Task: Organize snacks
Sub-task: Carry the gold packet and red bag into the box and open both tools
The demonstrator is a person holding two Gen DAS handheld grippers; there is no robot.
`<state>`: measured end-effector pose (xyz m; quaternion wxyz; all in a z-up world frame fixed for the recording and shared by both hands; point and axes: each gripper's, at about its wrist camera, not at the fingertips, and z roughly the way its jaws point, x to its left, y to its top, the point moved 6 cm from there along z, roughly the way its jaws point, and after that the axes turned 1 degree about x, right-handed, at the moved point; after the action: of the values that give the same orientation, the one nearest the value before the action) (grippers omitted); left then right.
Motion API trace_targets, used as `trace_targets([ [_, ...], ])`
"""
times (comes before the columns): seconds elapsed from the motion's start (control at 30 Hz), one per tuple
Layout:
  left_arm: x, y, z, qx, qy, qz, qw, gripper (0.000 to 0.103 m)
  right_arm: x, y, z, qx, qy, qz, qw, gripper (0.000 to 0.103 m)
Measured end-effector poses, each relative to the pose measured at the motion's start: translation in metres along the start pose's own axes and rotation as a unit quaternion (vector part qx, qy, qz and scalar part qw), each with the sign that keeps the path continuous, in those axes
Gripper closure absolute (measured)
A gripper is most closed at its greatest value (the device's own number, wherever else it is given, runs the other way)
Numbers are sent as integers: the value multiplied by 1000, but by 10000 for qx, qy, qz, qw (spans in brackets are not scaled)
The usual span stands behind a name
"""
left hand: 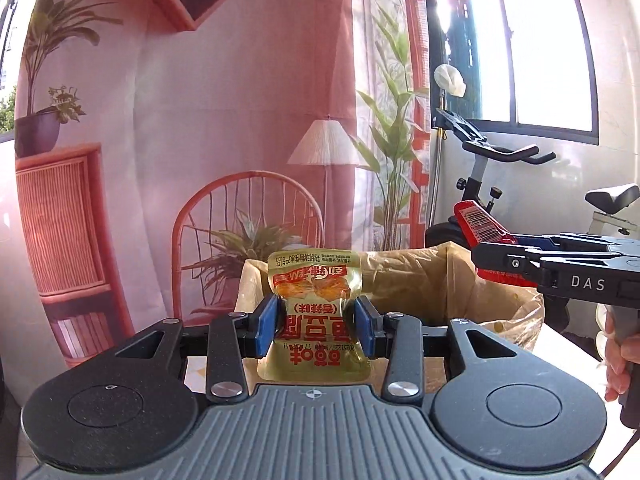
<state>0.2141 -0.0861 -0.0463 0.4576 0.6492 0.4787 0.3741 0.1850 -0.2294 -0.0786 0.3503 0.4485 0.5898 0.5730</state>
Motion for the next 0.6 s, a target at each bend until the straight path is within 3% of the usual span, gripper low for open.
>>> trace_targets([
  [0.17,-4,33,36,-34,-107,-35,9999,60,-31,13,33,231,-569,103,9981,60],
  [0.3,-8,41,62,20,-171,-20,9998,56,-42,6,49,465,-812,170,9955,59],
  [0.37,-12,36,74,196,-309,-10,9993,50,-48,0,54,559,-876,291,9942,54],
  [0.43,-13,31,81,288,-322,-18,9991,47,-54,-6,59,622,-1012,427,9920,38],
  [0.6,2,20,74,440,-200,-87,9988,42,-58,-14,49,731,-946,679,9905,37],
])
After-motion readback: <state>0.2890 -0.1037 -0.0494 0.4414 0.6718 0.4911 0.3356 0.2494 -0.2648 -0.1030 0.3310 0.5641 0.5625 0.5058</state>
